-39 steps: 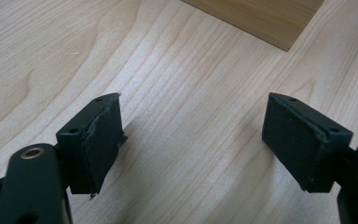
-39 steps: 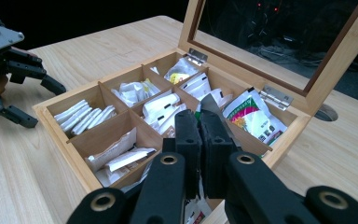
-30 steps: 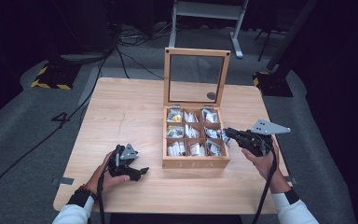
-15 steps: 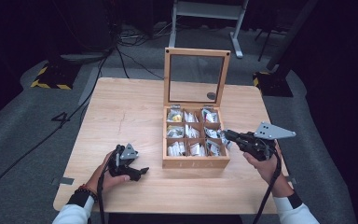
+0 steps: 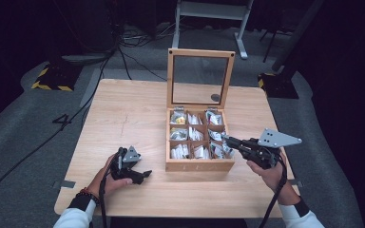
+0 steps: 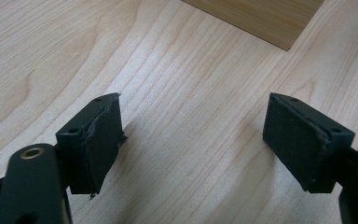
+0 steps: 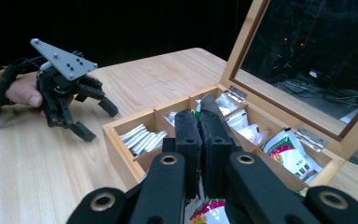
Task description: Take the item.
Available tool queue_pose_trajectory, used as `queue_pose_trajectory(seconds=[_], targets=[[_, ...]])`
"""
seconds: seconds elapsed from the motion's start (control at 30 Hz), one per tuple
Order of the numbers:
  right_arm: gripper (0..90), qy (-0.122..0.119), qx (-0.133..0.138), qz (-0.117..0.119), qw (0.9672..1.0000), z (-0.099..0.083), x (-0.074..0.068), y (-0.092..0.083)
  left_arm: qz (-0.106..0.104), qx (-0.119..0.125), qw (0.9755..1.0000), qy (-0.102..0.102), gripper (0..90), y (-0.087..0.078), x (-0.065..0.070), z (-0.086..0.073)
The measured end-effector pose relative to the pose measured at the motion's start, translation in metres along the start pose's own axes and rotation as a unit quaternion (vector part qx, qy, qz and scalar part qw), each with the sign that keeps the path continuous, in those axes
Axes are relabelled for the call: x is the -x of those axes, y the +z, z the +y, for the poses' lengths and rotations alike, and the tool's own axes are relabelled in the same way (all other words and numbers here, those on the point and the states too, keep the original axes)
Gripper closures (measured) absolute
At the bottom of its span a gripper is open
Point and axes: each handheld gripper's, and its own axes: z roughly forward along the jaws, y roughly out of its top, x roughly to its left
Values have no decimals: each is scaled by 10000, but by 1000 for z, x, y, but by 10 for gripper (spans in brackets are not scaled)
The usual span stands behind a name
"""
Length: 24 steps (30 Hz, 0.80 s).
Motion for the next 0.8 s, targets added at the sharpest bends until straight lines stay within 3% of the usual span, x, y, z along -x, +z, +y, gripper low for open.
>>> queue_pose_trajectory(seconds=[0.8], targets=[[876,-189,-260,467,9984,-7,-27,11,-1,-1,10000,2,203,0,0,0]])
